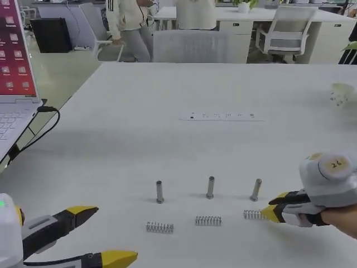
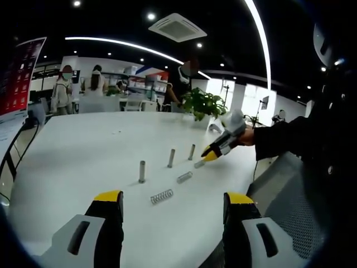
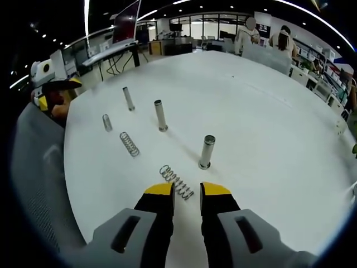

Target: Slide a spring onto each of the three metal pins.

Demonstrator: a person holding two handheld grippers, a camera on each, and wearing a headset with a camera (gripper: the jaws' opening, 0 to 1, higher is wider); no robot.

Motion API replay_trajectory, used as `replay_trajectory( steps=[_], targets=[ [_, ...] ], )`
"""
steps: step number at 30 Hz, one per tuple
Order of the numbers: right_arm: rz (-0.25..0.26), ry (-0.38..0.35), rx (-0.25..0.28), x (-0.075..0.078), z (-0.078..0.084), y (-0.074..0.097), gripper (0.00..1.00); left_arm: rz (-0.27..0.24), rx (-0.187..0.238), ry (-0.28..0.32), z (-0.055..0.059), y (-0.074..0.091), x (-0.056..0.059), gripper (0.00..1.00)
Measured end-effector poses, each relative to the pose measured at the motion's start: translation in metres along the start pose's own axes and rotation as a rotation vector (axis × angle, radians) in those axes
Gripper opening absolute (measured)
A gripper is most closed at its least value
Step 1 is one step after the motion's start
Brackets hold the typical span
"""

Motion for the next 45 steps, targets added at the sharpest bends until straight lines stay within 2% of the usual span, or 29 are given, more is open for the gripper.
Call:
replay_trajectory(
  steps=[16,33,39,45],
  targets=[
    [-0.045,0.059,-0.058,-0.002,0.006,-0.015,0.13,-0.008,-0.001,0.006,0.0,0.0,-0.001,0.68],
    [-0.068,0.091,-0.112,-0.014,0.01,-0.014,0.1,0.002,-0.004,-0.001,0.0,-0.001,-0.001,0.68],
    [-0.072,0.1,-0.115,-0.017,0.012,-0.012,0.09,0.022,-0.013,-0.012,0.0,-0.002,0.002,0.68],
    [-0.081,0.094,-0.096,-0.022,0.008,-0.005,0.09,0.05,-0.013,-0.037,-0.007,-0.004,0.005,0.67]
  ],
)
Point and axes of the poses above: the centre of the closed fingertips' face, and the gripper's own axes: y roughly backward along the fingers, x roughly to its right, z roughly out of its underside, the point moved 3 cm from there along y, roughly backward along the fingers, and after that the axes turned 5 degrees about -y, right-handed, at the moved point
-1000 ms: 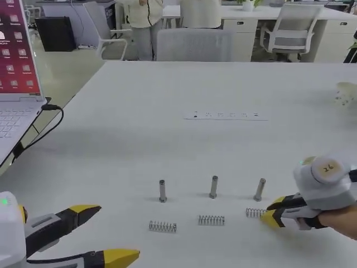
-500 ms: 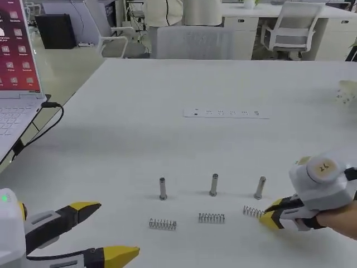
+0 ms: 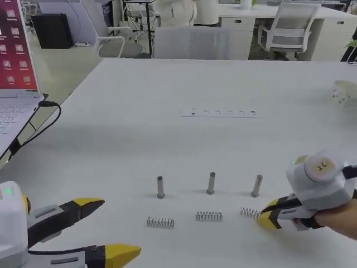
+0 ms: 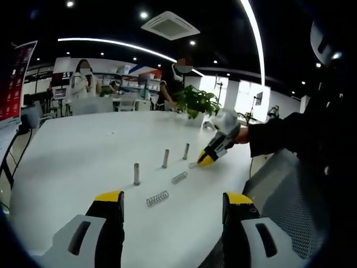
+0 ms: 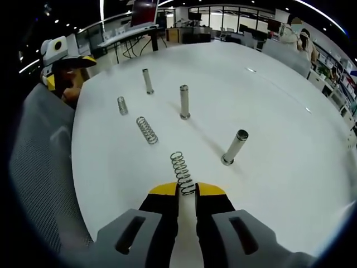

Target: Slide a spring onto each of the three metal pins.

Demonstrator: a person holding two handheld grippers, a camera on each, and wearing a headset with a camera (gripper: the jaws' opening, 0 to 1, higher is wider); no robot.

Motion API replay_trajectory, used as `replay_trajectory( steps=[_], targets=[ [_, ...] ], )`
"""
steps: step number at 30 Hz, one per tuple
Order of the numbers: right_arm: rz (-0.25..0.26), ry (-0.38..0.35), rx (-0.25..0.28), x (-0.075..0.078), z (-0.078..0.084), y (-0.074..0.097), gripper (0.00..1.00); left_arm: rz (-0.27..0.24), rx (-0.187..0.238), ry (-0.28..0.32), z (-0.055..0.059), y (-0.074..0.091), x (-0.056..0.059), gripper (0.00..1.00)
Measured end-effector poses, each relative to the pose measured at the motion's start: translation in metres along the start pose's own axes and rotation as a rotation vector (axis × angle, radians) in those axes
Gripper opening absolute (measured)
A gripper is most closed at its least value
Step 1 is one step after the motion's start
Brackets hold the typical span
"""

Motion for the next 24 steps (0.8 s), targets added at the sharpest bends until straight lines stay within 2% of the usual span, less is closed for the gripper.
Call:
replay_trajectory(
  steps=[5,12,24],
  targets=[
    [-0.006,-0.009,0.009,-0.004,0.0,0.003,0.08,0.023,-0.01,-0.02,-0.004,-0.003,0.001,0.67],
    [-0.024,-0.014,0.034,-0.014,-0.008,0.013,0.08,0.048,-0.002,-0.032,-0.013,-0.006,0.001,0.66],
    [-0.037,0.024,0.032,-0.03,-0.013,0.026,0.08,0.097,-0.023,-0.061,-0.015,-0.019,0.004,0.65]
  ],
)
Point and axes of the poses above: the centre of the closed fingertips' face, and the gripper's own axes: y roughly backward along the fingers, x roughly to its right, z roughly out of its underside, the point moved 3 cm from there along y, roughly backward along the fingers, and after that the axes turned 5 degrees about -y, right-handed, at the moved point
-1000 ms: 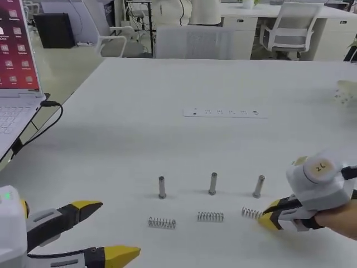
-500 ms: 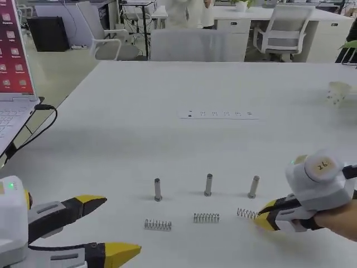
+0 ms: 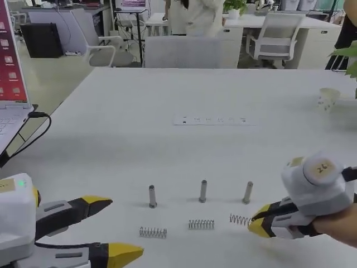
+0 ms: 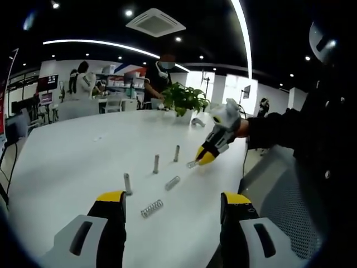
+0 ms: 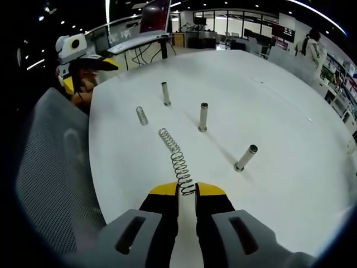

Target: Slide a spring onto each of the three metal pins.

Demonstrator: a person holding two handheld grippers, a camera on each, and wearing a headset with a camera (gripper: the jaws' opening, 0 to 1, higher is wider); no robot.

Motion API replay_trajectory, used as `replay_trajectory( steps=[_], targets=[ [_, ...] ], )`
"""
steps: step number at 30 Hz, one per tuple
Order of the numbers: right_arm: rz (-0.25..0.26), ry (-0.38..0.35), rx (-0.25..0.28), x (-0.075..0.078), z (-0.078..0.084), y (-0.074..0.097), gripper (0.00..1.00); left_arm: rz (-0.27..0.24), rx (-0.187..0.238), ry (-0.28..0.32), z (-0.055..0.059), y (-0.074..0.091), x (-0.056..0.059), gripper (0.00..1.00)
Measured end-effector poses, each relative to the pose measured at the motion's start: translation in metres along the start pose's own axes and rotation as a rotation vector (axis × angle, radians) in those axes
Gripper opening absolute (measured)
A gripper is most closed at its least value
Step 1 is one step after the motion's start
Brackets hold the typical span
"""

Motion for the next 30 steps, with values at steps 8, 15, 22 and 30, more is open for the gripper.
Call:
replay_trajectory(
  steps=[8,15,22,30],
  targets=[
    [-0.003,0.031,0.001,-0.01,-0.006,0.01,0.08,0.035,0.0,-0.019,-0.007,-0.011,0.0,0.63],
    [-0.01,0.049,0.006,-0.017,-0.012,0.015,0.08,0.06,-0.015,-0.032,-0.006,-0.022,-0.003,0.62],
    [-0.027,0.074,0.013,-0.028,-0.021,0.019,0.08,0.079,-0.021,-0.05,-0.011,-0.032,-0.008,0.61],
    [-0.05,0.097,0.017,-0.038,-0.031,0.022,0.08,0.107,-0.027,-0.065,-0.013,-0.045,-0.007,0.6]
  ],
)
Point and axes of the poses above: the centre of the closed fingertips' face, and the gripper's own axes: y roughly backward along the fingers, x roughly to its right, z roughly out of its underside, the point moved 3 cm from there along y, roughly backward along the fingers, and after that the axes turned 5 degrees about -y, right-handed, at the moved point
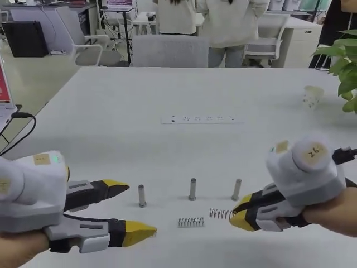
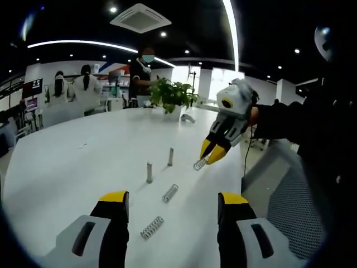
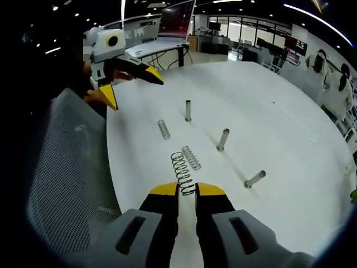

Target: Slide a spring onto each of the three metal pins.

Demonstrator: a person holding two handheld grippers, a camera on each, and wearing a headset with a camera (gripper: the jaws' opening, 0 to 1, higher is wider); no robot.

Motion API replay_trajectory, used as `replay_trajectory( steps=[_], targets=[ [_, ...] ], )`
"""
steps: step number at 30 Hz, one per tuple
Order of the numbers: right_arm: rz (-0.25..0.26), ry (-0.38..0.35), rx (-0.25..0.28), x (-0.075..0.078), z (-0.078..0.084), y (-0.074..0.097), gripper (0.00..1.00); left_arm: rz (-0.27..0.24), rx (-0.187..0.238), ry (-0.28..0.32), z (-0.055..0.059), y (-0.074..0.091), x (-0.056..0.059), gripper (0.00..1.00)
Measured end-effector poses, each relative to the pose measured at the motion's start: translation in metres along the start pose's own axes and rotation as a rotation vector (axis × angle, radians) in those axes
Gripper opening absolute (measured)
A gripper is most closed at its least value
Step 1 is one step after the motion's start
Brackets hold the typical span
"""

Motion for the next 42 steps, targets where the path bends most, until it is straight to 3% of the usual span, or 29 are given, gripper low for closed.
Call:
replay_trajectory(
  steps=[22,31,42],
  targets=[
    [-0.076,0.13,0.011,-0.031,-0.039,-0.005,0.08,0.1,-0.012,-0.071,-0.006,-0.028,0.022,0.5],
    [-0.101,0.168,-0.002,-0.04,-0.044,-0.01,0.08,0.135,-0.007,-0.101,-0.007,-0.033,0.03,0.41],
    [-0.127,0.209,-0.017,-0.05,-0.046,-0.014,0.08,0.176,-0.008,-0.162,-0.008,-0.036,0.039,0.21]
  ],
)
Point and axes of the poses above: the centre of the closed fingertips' face, and the gripper's own axes: y roughly backward along the fingers, x roughly to its right, z roughly out of its underside, the point moved 3 cm from there along y, roughly backward along the fingers, and after that the axes turned 5 degrees about -y, right-handed, at the moved point
